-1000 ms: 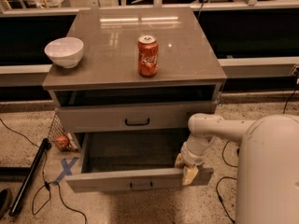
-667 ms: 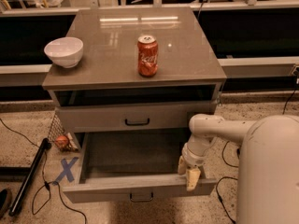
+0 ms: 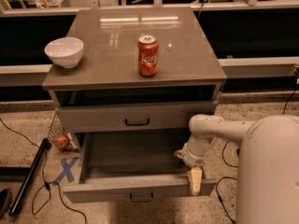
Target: Open middle drawer
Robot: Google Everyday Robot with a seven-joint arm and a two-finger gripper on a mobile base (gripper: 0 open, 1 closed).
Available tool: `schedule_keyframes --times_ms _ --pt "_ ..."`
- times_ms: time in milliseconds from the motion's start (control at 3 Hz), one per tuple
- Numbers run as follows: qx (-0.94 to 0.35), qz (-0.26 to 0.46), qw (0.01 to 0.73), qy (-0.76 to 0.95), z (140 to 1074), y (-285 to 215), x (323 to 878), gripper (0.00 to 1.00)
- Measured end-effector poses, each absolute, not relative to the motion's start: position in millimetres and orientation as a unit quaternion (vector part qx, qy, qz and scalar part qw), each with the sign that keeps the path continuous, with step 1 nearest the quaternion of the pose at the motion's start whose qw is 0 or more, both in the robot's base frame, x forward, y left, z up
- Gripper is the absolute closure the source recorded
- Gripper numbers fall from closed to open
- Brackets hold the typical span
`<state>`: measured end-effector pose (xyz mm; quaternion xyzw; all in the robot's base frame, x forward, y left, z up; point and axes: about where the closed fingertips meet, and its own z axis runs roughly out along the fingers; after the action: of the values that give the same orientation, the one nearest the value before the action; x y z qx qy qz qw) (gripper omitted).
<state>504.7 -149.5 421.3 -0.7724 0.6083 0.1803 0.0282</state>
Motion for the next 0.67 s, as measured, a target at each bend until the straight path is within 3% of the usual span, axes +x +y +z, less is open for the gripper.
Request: schedule_keyframes --times_ms 667 --pt "-0.773 0.180 0.026 0.608 444.7 -145.8 522.9 0.00"
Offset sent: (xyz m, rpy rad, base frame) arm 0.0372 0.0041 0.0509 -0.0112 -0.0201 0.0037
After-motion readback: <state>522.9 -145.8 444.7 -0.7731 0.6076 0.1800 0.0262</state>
